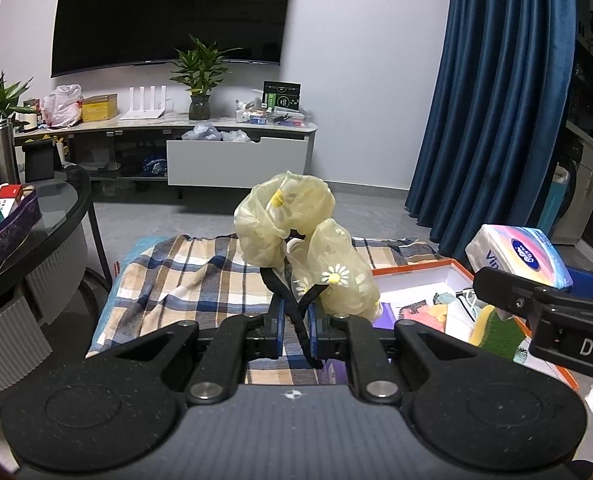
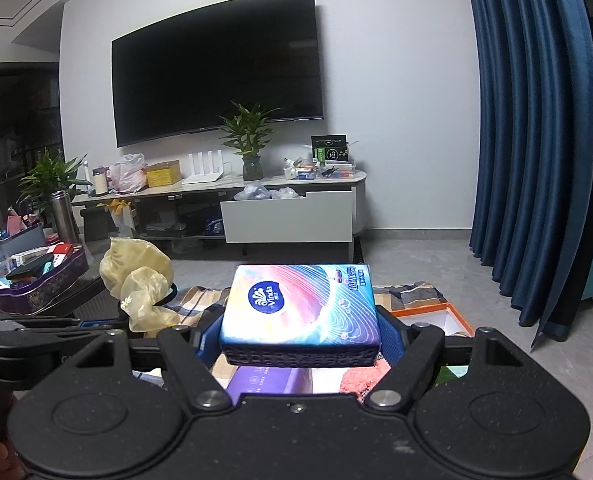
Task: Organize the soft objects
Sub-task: 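Carry the scrunchie and tissue pack with both grippers over the white box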
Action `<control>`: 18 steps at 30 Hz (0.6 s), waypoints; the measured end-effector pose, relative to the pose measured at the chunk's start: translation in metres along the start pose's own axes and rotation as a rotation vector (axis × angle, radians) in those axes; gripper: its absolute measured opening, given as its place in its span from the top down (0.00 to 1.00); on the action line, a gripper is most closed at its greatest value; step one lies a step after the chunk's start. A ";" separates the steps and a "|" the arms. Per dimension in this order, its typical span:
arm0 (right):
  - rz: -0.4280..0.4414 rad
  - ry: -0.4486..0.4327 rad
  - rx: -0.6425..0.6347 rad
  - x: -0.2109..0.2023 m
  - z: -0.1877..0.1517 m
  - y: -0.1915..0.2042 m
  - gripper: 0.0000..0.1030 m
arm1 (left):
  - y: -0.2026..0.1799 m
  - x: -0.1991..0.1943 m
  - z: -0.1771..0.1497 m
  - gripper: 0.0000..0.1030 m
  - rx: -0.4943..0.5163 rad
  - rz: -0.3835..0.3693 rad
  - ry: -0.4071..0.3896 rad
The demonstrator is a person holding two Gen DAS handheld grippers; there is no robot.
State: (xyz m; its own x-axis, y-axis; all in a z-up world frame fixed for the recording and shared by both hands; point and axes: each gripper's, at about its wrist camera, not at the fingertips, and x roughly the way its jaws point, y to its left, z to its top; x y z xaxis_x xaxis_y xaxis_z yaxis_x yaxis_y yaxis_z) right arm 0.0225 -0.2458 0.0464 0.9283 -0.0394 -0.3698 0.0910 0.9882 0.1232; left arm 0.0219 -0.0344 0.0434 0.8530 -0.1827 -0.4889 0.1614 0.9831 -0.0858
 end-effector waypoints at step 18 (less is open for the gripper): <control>-0.052 -0.009 0.021 -0.004 -0.001 -0.014 0.13 | -0.021 0.008 0.001 0.86 0.024 -0.053 0.005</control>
State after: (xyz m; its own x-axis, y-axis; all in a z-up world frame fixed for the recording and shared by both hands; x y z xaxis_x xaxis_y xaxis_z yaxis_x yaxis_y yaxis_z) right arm 0.0176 -0.2595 0.0455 0.9253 -0.0924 -0.3679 0.1470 0.9814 0.1233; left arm 0.0257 -0.0563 0.0428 0.8403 -0.2345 -0.4888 0.2182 0.9716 -0.0911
